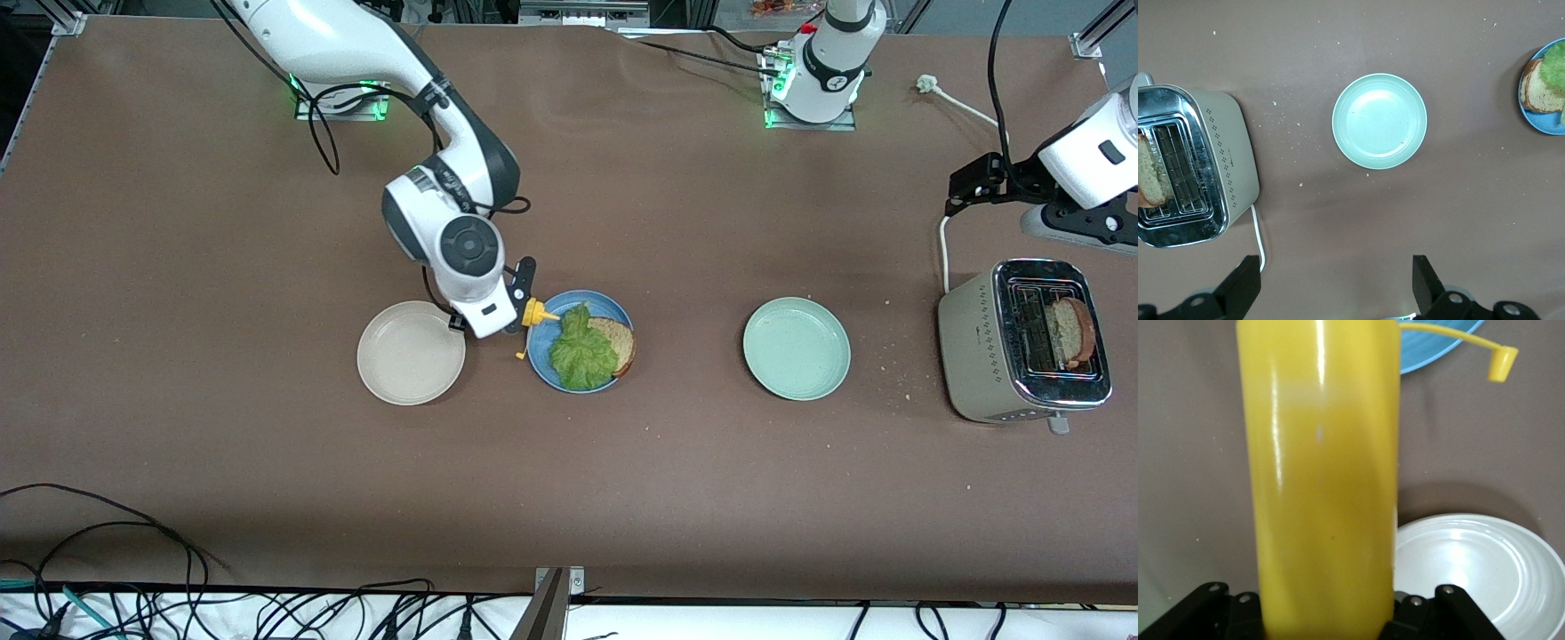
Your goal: Make sandwich in blue plate with both arms
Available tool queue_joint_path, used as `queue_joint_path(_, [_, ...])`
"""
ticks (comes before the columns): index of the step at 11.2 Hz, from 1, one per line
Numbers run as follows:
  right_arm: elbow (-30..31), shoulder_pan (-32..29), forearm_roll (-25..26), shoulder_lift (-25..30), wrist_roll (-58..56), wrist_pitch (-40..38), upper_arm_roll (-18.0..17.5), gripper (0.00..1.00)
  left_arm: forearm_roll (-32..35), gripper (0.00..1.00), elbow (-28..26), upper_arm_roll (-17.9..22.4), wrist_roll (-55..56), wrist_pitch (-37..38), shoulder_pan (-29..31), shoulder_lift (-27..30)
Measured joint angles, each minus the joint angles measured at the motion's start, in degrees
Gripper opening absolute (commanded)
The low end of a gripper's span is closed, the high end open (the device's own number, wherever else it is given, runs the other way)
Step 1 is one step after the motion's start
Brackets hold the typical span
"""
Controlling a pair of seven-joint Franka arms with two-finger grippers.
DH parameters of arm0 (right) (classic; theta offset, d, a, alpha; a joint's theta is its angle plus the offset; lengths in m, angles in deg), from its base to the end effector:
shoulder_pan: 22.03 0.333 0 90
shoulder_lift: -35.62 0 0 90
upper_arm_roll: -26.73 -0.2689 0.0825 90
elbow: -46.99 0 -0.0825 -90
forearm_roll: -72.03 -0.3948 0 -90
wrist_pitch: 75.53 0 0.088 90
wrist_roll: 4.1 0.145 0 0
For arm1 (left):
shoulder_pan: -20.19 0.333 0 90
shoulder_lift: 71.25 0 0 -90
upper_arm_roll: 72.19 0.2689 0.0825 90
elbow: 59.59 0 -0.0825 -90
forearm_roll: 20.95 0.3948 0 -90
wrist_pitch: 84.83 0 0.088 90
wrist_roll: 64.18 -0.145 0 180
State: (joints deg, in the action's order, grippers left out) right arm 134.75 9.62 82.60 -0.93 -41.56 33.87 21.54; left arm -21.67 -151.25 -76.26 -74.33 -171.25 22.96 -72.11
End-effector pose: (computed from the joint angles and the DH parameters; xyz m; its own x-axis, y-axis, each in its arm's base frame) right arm 0.5323 0.3698 0.1847 0.1823 0.9473 -0.2635 0.9748 -0.2092 -0.0777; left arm 0.5565 -0.0143 0.5122 0.9746 -0.1992 -0.1022 -0.1970 -0.9799 0.0321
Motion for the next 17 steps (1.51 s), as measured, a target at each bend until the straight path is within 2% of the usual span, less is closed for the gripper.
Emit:
queue_joint_path(3, [0.06,3.02,6.06,-0.84,3.33,-2.32,0.49,0.00,0.00,1.00,0.00,-0.01,0.00,0.00,-0.01,0.00])
queue_joint_path(8, [-0.02,5.98,10.74,-2.41,6.15,-3.13,1.58,0.00,0.00,1.00,0.00,-0.01,0.00,0.00,-0.01,0.00])
queue_joint_path(17, [-0.24,6.61,11.17,-2.84,6.41,-3.15,2.46,0.00,0.00,1.00,0.00,-0.01,0.00,0.00,-0.01,0.00])
